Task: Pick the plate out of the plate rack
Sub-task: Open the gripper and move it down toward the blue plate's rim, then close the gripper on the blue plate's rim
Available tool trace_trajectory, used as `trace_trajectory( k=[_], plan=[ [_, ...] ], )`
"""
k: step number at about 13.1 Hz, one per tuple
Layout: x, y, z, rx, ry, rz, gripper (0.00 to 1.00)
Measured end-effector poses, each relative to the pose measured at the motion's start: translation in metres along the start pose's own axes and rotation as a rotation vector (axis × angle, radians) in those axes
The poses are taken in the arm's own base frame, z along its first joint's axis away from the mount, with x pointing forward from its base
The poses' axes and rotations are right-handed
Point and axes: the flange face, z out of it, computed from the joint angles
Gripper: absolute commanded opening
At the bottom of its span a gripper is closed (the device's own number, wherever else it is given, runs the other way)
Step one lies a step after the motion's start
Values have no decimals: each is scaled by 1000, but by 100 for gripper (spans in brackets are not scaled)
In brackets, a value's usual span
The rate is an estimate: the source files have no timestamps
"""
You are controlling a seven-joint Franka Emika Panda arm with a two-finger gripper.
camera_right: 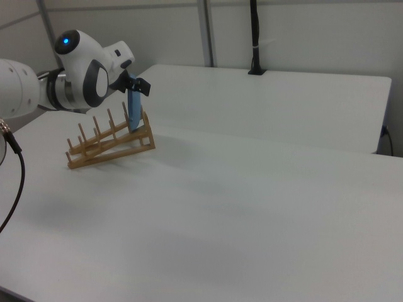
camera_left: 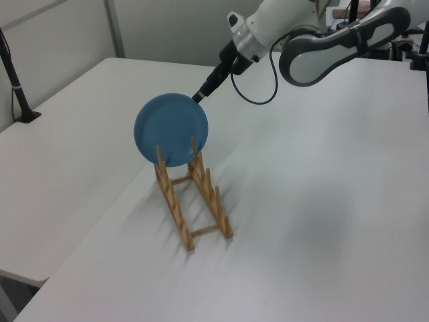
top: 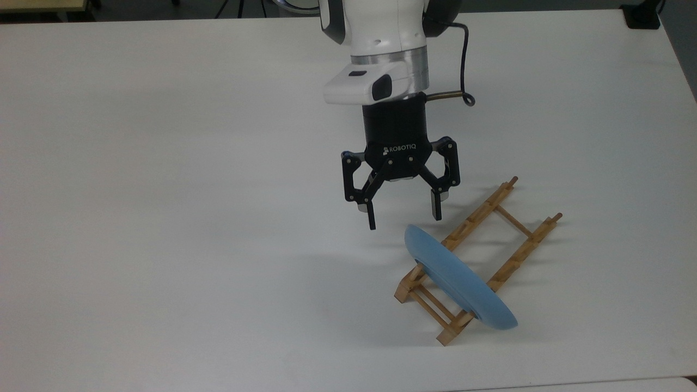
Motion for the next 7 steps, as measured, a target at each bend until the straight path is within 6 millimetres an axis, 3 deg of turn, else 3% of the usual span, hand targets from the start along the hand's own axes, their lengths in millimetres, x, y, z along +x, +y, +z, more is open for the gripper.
trace_trajectory(
  k=[1, 5, 7],
  plan=[
    [-2, 0, 4, 2, 2, 1, 86],
    [-7, -8, 13, 16, 15, -5, 45],
    [-7, -10, 12, 18, 16, -5, 38]
  ],
)
